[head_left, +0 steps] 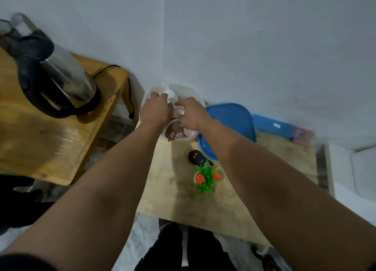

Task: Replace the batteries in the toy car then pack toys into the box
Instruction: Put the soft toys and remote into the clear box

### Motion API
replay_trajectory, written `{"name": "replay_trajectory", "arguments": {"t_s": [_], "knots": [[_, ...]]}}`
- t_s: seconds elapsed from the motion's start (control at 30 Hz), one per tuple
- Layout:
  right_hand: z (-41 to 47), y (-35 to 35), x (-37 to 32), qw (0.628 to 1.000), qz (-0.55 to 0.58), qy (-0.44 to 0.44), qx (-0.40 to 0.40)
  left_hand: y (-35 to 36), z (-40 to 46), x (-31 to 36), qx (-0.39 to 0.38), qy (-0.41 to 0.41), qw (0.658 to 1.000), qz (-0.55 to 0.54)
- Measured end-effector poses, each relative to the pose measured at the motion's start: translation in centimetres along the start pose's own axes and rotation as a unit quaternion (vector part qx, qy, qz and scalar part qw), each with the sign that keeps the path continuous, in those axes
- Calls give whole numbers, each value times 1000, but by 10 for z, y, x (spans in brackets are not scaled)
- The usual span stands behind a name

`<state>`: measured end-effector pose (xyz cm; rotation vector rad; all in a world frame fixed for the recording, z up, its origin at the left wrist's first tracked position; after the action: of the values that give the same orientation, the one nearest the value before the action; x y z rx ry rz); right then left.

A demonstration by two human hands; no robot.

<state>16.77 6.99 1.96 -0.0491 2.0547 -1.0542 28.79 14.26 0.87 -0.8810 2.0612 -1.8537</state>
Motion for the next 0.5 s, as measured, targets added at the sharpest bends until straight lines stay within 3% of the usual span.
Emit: {"name": "replay_trajectory", "arguments": {"t_s": [0.13, 0.27, 0.5], "knots": [[-15, -3, -5, 999, -20, -20, 29, -12, 2, -3, 50, 13, 999, 7], [-33, -4, -7, 998, -23, -51, 40, -6, -3, -12, 47, 16, 998, 32], [-58, -1, 13, 996, -80, -1, 25, 3, -26, -23, -33, 96, 994, 42]]}}
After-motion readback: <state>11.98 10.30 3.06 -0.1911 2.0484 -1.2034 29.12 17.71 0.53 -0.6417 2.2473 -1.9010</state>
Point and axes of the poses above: each hand's wrist, its own z-axis towards the middle knuckle, its own y-axis out of the palm, x = y × z, the point moved 2 cm from there along z, towards the middle knuckle, and after that the axes turned 12 degrees about z, right-handed, at the moved point
